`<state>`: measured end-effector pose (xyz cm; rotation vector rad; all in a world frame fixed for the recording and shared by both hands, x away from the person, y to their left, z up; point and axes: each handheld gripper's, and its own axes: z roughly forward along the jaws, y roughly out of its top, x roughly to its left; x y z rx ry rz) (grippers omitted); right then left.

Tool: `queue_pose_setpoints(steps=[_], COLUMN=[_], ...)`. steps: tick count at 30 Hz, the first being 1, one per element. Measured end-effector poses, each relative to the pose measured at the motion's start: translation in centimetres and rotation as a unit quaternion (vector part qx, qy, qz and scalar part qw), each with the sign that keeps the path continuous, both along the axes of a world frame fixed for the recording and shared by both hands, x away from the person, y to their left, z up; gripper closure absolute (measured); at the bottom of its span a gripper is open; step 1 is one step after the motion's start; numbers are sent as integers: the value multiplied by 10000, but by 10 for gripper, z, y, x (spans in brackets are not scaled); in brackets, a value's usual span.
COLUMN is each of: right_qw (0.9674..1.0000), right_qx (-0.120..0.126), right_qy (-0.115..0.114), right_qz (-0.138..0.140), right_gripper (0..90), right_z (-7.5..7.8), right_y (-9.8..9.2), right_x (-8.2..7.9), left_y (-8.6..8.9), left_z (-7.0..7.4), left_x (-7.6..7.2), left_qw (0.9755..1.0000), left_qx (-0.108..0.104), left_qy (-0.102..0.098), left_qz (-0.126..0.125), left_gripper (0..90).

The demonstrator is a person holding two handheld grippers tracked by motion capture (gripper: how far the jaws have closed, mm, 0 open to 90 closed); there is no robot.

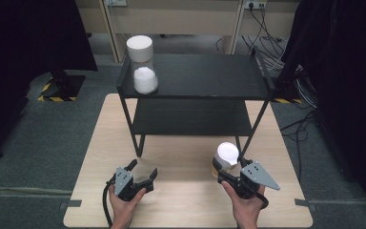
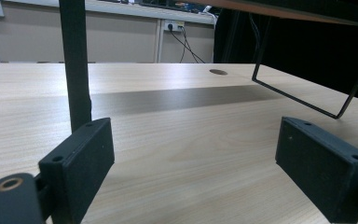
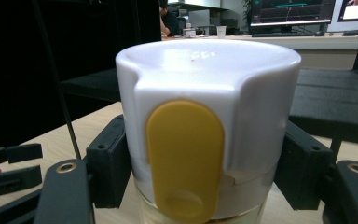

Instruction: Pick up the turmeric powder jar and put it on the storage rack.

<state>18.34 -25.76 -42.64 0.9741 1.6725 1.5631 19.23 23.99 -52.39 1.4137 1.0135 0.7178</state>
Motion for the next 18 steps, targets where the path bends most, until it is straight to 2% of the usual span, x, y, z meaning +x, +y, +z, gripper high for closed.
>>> queue_pose_setpoints(steps=[8,18], right_qw=[10000,9998], right_qx=[54,29], right_qy=[-25,-163], right_qz=[-3,-58], right_gripper=[308,309], right_z=[17,44], right_y=[1,1], right_x=[6,13], left_y=[0,0], left_z=[0,0], left_x=[0,0], left_qw=[10000,10000], left_qx=[-14,-14], left_qy=[6,-2], left_qz=[6,17], left_gripper=[108,108])
